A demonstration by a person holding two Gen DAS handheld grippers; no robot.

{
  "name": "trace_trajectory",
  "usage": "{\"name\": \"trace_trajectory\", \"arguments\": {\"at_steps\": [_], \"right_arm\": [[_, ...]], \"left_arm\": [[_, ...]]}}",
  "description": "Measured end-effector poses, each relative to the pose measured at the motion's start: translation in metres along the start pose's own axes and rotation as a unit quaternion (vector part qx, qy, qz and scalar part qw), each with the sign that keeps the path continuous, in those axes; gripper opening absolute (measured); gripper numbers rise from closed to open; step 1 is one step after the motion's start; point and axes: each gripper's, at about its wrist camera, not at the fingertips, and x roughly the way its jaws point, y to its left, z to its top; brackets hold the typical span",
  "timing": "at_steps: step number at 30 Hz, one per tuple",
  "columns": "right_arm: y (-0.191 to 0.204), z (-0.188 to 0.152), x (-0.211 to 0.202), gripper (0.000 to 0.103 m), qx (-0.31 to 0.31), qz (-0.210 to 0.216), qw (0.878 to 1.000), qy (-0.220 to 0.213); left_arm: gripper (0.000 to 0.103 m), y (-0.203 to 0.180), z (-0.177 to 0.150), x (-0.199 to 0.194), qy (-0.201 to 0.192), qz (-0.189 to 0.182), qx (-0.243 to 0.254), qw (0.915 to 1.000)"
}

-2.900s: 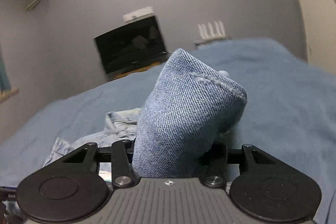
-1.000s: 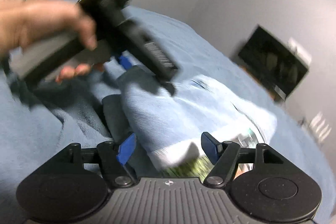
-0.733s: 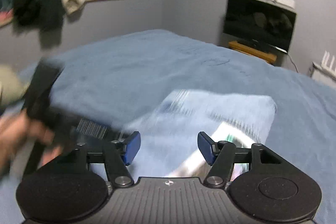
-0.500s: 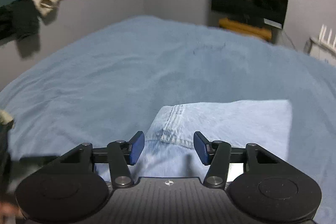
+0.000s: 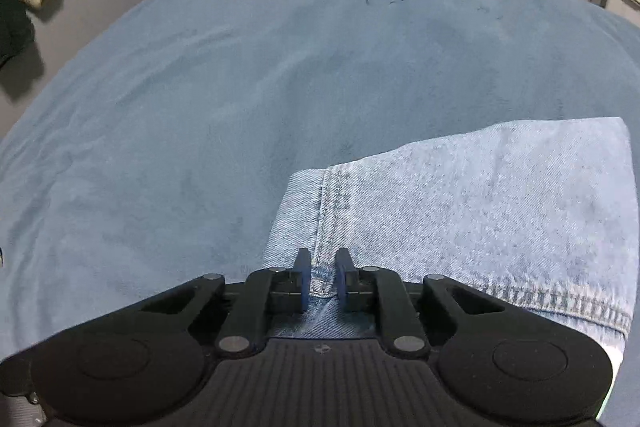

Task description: Fold large clothes

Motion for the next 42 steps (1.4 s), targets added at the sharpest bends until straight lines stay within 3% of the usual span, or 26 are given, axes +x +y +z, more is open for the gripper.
{"name": "trace_trajectory", "arguments": {"at_steps": [3,6,7,9,11,13,14,15,16,17,20,22,24,29,32,39,42], "right_arm": [[-0.002,0.002,0.011,0.015,0.009,0.006,1.0,0.017],[-0.007,0.006,0.023,0.015,0.016,0.018,0.999,0.028],[-0.01,0.008,0.024,0.015,0.02,0.023,0.999,0.032],[-0.017,0.011,0.021,0.018,0.027,0.04,0.998,0.041],[-0.024,0.013,0.022,0.018,0.029,0.056,0.997,0.048],[-0.028,0.015,0.021,0.018,0.031,0.064,0.996,0.05],[-0.029,0.015,0.019,0.018,0.031,0.066,0.996,0.05],[-0.03,0.015,0.015,0.02,0.027,0.067,0.996,0.049],[-0.029,0.016,0.011,0.022,0.02,0.069,0.997,0.042],[-0.03,0.015,0.002,0.028,0.018,0.079,0.996,0.026],[-0.042,0.005,-0.039,0.035,0.009,0.086,0.995,-0.057],[-0.05,-0.011,-0.066,0.038,-0.02,0.064,0.992,-0.106],[-0.059,-0.032,-0.086,0.038,-0.06,0.033,0.99,-0.126],[-0.082,-0.088,-0.117,0.037,-0.104,0.002,0.988,-0.115],[-0.097,-0.108,-0.111,0.037,-0.091,0.015,0.99,-0.104],[-0.082,-0.109,-0.074,0.046,-0.077,-0.01,0.991,-0.112],[-0.091,-0.1,-0.088,0.047,-0.03,0.034,0.99,-0.133]], "left_arm": [[0.092,0.004,0.0,0.001,0.0,0.009,-0.004,1.0],[0.088,-0.004,0.004,-0.013,-0.032,0.02,0.011,0.9992],[0.088,-0.008,0.005,-0.022,-0.052,0.001,0.016,0.9985],[0.088,-0.013,0.007,-0.038,-0.087,-0.079,0.01,0.993],[0.084,-0.019,0.007,-0.042,-0.085,-0.146,0.009,0.9856],[0.077,-0.031,0.003,-0.034,-0.056,-0.171,0.033,0.9831],[0.069,-0.039,-0.001,-0.026,-0.036,-0.168,0.053,0.9837],[0.065,-0.046,-0.006,-0.019,-0.022,-0.145,0.081,0.9859],[0.052,-0.05,-0.009,-0.014,-0.019,-0.114,0.109,0.9873],[0.047,-0.053,-0.012,-0.01,-0.013,-0.086,0.132,0.9874],[0.039,-0.043,-0.008,-0.01,-0.002,-0.088,0.1,0.991],[0.038,-0.035,-0.007,-0.009,0.005,-0.09,0.092,0.9917],[0.038,-0.033,-0.009,-0.009,0.01,-0.088,0.095,0.9915],[0.038,-0.042,-0.004,-0.007,0.013,-0.082,0.1,0.9915],[0.038,-0.045,-0.004,-0.006,0.014,-0.077,0.104,0.9915],[0.039,-0.044,-0.003,-0.005,0.019,-0.071,0.098,0.9925],[0.039,-0.046,-0.003,-0.005,0.019,-0.068,0.102,0.9922]]}}
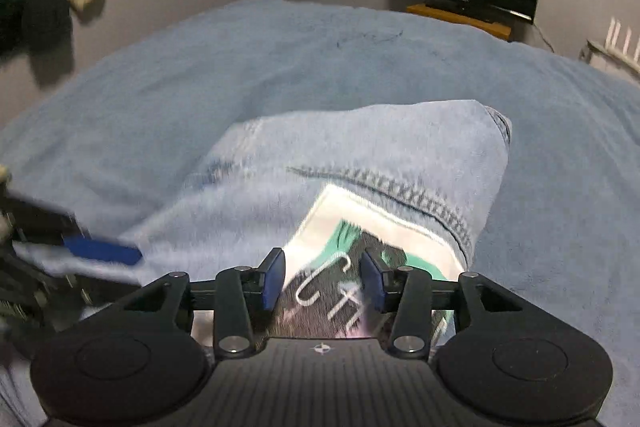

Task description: Fold large clothes

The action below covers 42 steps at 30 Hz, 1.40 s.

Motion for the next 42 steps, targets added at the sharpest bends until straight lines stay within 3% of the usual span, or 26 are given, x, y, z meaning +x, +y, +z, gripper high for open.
{"name": "trace_trajectory", "arguments": {"at_steps": [2,5,8,11,13,17,22,24,25,27,29,32,36,38,39,40,41,42], "right_arm": [[-0.017,0.005,-0.015,0.05,0.047,0.03,0.998,-0.04],[-0.04,0.013,-0.025,0.05,0.072,0.008,0.994,-0.087],[-0.054,0.022,-0.009,0.051,0.049,-0.04,0.995,-0.078],[-0.056,0.023,0.02,0.049,0.015,-0.067,0.997,-0.035],[-0.06,0.022,0.038,0.061,0.017,-0.092,0.995,-0.018],[-0.083,0.017,0.051,0.074,0.097,-0.073,0.992,-0.017],[-0.106,0.004,0.03,0.077,0.2,-0.021,0.979,-0.047],[-0.121,-0.007,0.029,0.085,0.237,0.004,0.97,-0.047],[-0.128,-0.012,0.031,0.085,0.255,0.016,0.966,-0.044],[-0.142,-0.019,0.035,0.086,0.286,0.04,0.956,-0.045],[-0.157,-0.023,0.046,0.088,0.321,0.074,0.943,-0.043],[-0.171,-0.023,0.07,0.089,0.358,0.136,0.923,-0.039],[-0.18,-0.016,0.105,0.094,0.365,0.179,0.913,-0.032],[-0.184,-0.013,0.12,0.093,0.365,0.189,0.911,-0.037],[-0.185,-0.011,0.124,0.087,0.366,0.189,0.91,-0.045],[-0.187,-0.011,0.129,0.082,0.367,0.19,0.909,-0.051],[-0.187,-0.01,0.13,0.069,0.364,0.192,0.909,-0.062],[-0.186,-0.007,0.134,0.056,0.352,0.197,0.912,-0.074]], "left_arm": [[0.039,0.0,0.0,0.002,0.0,0.001,0.003,1.0],[0.039,0.0,0.0,0.005,0.001,0.001,0.006,1.0],[0.039,0.002,-0.001,0.007,0.001,-0.001,0.006,1.0],[0.039,0.004,0.0,0.008,0.001,-0.005,0.003,1.0],[0.039,0.004,0.0,0.009,0.0,-0.005,0.002,1.0],[0.039,0.003,0.001,0.008,0.001,-0.006,0.002,1.0],[0.041,0.0,0.0,0.002,-0.002,0.001,0.008,1.0],[0.071,-0.009,0.0,-0.005,-0.002,0.037,0.026,0.999],[0.095,-0.014,-0.001,-0.008,-0.005,0.078,0.037,0.9963],[0.096,-0.019,-0.004,-0.015,-0.016,0.095,0.058,0.9936],[0.097,-0.008,-0.006,-0.008,0.003,0.075,0.025,0.9969],[0.097,0.025,-0.011,0.002,0.027,0.012,-0.059,0.9978],[0.095,0.059,-0.021,0.014,0.05,-0.069,-0.138,0.9867],[0.083,0.068,-0.023,0.018,0.05,-0.108,-0.159,0.9802],[0.082,0.066,-0.024,0.018,0.047,-0.115,-0.161,0.9791],[0.074,0.063,-0.023,0.017,0.043,-0.118,-0.155,0.9799],[0.068,0.062,-0.023,0.017,0.039,-0.13,-0.153,0.9789],[0.068,0.061,-0.022,0.018,0.038,-0.136,-0.155,0.9779]]}}
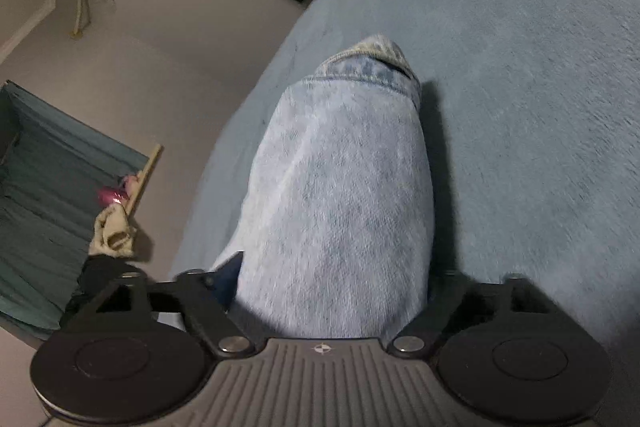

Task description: Fold large clothes

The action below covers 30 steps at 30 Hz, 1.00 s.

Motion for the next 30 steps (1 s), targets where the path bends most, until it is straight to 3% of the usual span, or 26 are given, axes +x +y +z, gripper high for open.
{"name": "trace_trajectory", "arguments": {"at_steps": [3,6,13,15,17,19,23,27,30], "right_arm": [[0.016,0.006,-0.002,0.038,-0.05,0.007,0.998,-0.022],[0.034,0.022,-0.005,0.03,-0.102,0.011,0.994,-0.037],[0.07,0.09,-0.011,0.028,-0.16,0.051,0.983,-0.073],[0.07,0.103,0.001,0.037,-0.166,0.024,0.984,-0.063],[0.061,0.109,0.019,0.051,-0.152,-0.046,0.987,-0.036],[0.055,0.107,0.03,0.061,-0.154,-0.115,0.981,-0.018],[0.065,0.087,0.002,0.082,-0.164,-0.129,0.976,-0.055],[0.079,0.032,-0.062,0.089,-0.224,-0.201,0.949,-0.099],[0.093,-0.019,-0.112,0.089,-0.288,-0.206,0.928,-0.117]], "left_arm": [[0.066,0.001,0.001,0.003,-0.008,-0.008,-0.002,0.9999],[0.065,-0.007,0.003,0.008,-0.032,-0.013,0.017,0.9993],[0.063,-0.023,0.005,0.031,-0.097,0.019,0.047,0.994],[0.064,-0.019,0.003,0.038,-0.089,0.032,0.046,0.9945],[0.071,-0.018,-0.002,0.045,-0.084,0.049,0.055,0.9937],[0.073,-0.02,-0.005,0.047,-0.09,0.053,0.064,0.9925],[0.076,-0.019,-0.009,0.044,-0.093,0.06,0.066,0.9917],[0.078,-0.025,-0.009,0.045,-0.103,0.072,0.072,0.9895],[0.079,-0.033,-0.014,0.041,-0.111,0.086,0.079,0.9869]]}}
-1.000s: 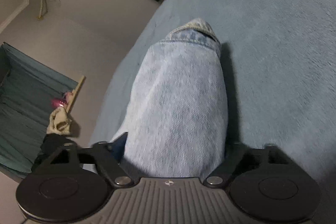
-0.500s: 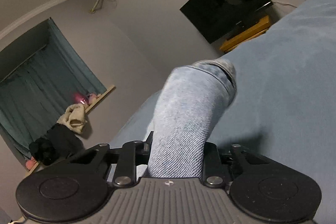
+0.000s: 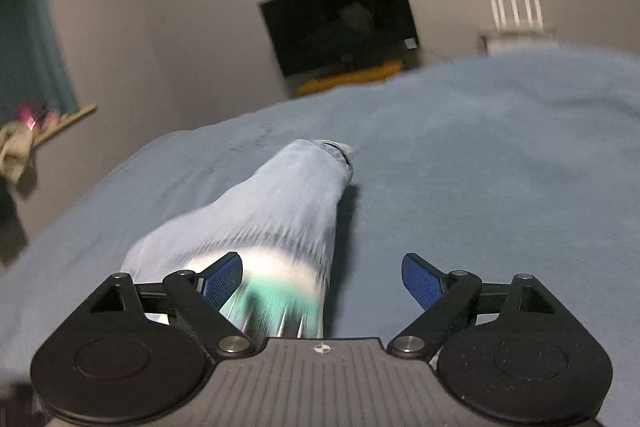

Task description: Fold large clothes

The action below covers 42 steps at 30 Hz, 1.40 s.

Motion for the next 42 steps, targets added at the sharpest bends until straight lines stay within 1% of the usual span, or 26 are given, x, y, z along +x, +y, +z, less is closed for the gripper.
{"name": "trace_trajectory", "arguments": {"at_steps": [2,4,6,9,11,12,13,15,17,20,21,23,24,28,30,32,34,36,37,38,39,40,42], "right_arm": [[0.015,-0.018,-0.027,0.089,-0.019,0.008,1.0,-0.004],[0.023,-0.033,-0.042,0.089,-0.021,0.003,1.0,0.009],[0.031,-0.047,-0.045,0.082,-0.028,-0.006,0.999,0.027],[0.042,-0.061,-0.044,0.078,-0.042,-0.005,0.998,0.046],[0.044,-0.071,-0.032,0.081,-0.051,-0.017,0.996,0.065],[0.043,-0.083,-0.031,0.086,-0.043,-0.023,0.996,0.072],[0.04,-0.084,-0.026,0.088,-0.023,-0.026,0.997,0.076],[0.032,-0.084,-0.02,0.089,0.026,-0.018,0.996,0.081],[0.031,-0.082,-0.023,0.089,0.049,-0.022,0.996,0.075],[0.038,-0.087,-0.048,0.088,0.034,-0.036,0.998,0.046],[0.04,-0.089,-0.055,0.092,0.029,-0.037,0.998,0.041],[0.047,-0.095,-0.068,0.096,0.018,-0.046,0.998,0.04],[0.05,-0.098,-0.073,0.096,0.014,-0.052,0.997,0.047],[0.051,-0.114,-0.087,0.097,0.02,-0.057,0.996,0.073],[0.058,-0.126,-0.089,0.097,0.011,-0.06,0.994,0.088],[0.065,-0.133,-0.085,0.097,-0.009,-0.072,0.993,0.094],[0.071,-0.138,-0.086,0.098,-0.021,-0.081,0.992,0.094],[0.072,-0.142,-0.092,0.099,-0.024,-0.088,0.991,0.094],[0.072,-0.144,-0.091,0.099,-0.024,-0.089,0.991,0.099],[0.072,-0.146,-0.089,0.099,-0.024,-0.089,0.99,0.103],[0.072,-0.147,-0.088,0.099,-0.026,-0.088,0.99,0.106],[0.073,-0.148,-0.088,0.099,-0.027,-0.087,0.99,0.109],[0.073,-0.15,-0.088,0.099,-0.021,-0.093,0.989,0.116]], "left_arm": [[0.081,-0.006,-0.002,-0.003,-0.004,0.013,0.006,0.9999],[0.081,-0.015,-0.001,-0.013,-0.01,0.03,0.025,0.9992],[0.081,-0.024,-0.001,-0.021,-0.017,0.049,0.049,0.9974],[0.081,-0.027,-0.004,-0.024,-0.02,0.067,0.067,0.9953],[0.084,-0.027,-0.007,-0.022,-0.012,0.07,0.071,0.995],[0.084,-0.025,-0.01,-0.02,-0.009,0.07,0.067,0.9952],[0.086,-0.022,-0.009,-0.016,-0.009,0.073,0.06,0.9955],[0.087,-0.018,-0.013,-0.017,-0.016,0.076,0.049,0.9958],[0.087,-0.019,-0.016,-0.022,-0.031,0.079,0.047,0.9952],[0.089,-0.018,-0.022,-0.04,-0.06,0.069,0.031,0.9953],[0.089,-0.02,-0.024,-0.051,-0.072,0.07,0.026,0.9946],[0.089,-0.031,-0.028,-0.072,-0.096,0.079,0.028,0.9919],[0.09,-0.038,-0.03,-0.078,-0.1,0.084,0.036,0.9908],[0.091,-0.076,-0.043,-0.089,-0.091,0.118,0.103,0.9835],[0.091,-0.098,-0.046,-0.089,-0.084,0.145,0.136,0.9765],[0.091,-0.118,-0.052,-0.087,-0.077,0.166,0.164,0.9693],[0.091,-0.135,-0.054,-0.088,-0.085,0.186,0.182,0.9616],[0.092,-0.15,-0.049,-0.092,-0.112,0.215,0.184,0.9527],[0.098,-0.156,-0.048,-0.097,-0.122,0.221,0.179,0.951],[0.101,-0.157,-0.049,-0.097,-0.123,0.23,0.176,0.9492],[0.101,-0.156,-0.052,-0.093,-0.109,0.248,0.174,0.9468],[0.101,-0.151,-0.054,-0.086,-0.088,0.256,0.164,0.9486],[0.101,-0.129,-0.059,-0.071,-0.027,0.249,0.119,0.9608]]}}
